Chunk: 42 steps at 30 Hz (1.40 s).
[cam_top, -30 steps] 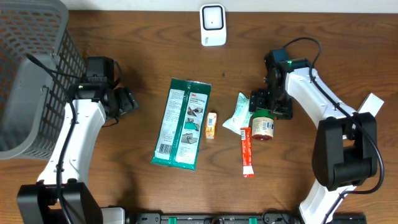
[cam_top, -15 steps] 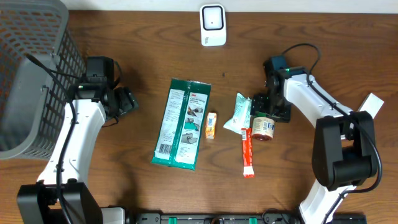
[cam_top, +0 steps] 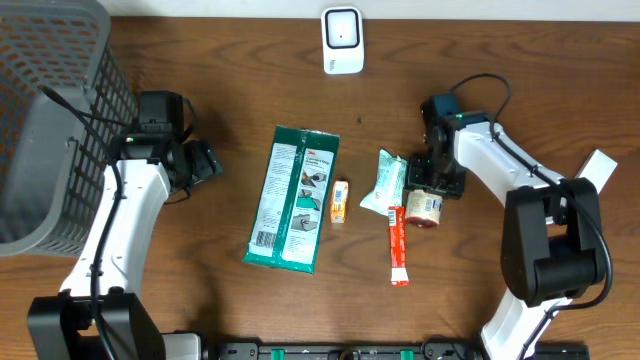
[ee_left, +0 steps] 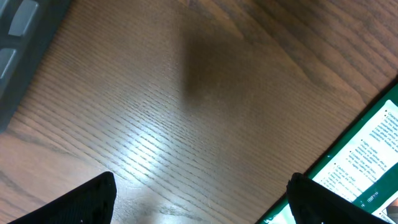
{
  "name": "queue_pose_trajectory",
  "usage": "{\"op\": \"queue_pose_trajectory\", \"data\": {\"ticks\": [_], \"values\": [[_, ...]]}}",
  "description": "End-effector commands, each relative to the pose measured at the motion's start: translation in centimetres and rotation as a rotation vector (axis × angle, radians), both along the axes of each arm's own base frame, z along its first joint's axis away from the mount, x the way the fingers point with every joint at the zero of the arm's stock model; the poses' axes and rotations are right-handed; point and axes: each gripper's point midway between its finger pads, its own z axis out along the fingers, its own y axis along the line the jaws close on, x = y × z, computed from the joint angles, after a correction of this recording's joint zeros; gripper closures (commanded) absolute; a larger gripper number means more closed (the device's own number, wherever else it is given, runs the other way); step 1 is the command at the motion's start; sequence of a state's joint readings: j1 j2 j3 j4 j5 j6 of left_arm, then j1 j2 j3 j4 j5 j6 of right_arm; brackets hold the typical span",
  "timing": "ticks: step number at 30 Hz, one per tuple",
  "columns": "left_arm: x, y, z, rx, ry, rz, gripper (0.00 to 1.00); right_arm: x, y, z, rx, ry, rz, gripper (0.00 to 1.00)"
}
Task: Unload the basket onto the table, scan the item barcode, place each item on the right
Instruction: 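Close the right gripper around the Knorr jar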
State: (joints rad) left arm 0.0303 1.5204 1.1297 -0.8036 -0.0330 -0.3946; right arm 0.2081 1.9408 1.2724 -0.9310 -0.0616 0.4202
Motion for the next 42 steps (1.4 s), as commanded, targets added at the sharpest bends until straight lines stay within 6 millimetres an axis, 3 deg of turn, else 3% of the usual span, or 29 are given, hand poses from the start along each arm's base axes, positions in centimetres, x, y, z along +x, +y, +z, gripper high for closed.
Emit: {"op": "queue_pose_trajectory", "data": {"ticks": [1, 4, 7, 19, 33, 37, 42], "values": [[0.1, 0.4, 0.3, 0.017, -0.007, 0.003, 0.11, 2.0, 0.5, 3.3, 0.028, -0.085, 0.038, 0.41], [0.1, 0.4, 0.3, 0.017, -0.007, 0.003, 0.11, 2.8, 0.7, 5.3, 0.039, -0.147, 0.041, 0.48], [0.1, 0.4, 0.3, 0.017, -0.007, 0.003, 0.11, 2.8, 0.5, 6.6, 0.037, -0.178, 0.040, 0.49], [0.1, 0.4, 0.3, 0.017, -0.007, 0.003, 0.11, 2.4, -2.5, 6.8, -0.128, -0.179, 0.032, 0.44], [0.1, 0.4, 0.3, 0.017, -0.007, 0.003, 0.11, 1.5, -2.6, 6.7, -0.133, -0.142, 0.036, 0.13], [0.1, 0.4, 0.3, 0.017, -0.007, 0.003, 0.11, 1.2, -2.5, 6.7, -0.124, -0.129, 0.057, 0.11], [0.1, 0.4, 0.3, 0.017, -0.007, 0.003, 0.11, 0.6, -0.6, 8.0, 0.042, -0.090, 0.140, 0.09]]}}
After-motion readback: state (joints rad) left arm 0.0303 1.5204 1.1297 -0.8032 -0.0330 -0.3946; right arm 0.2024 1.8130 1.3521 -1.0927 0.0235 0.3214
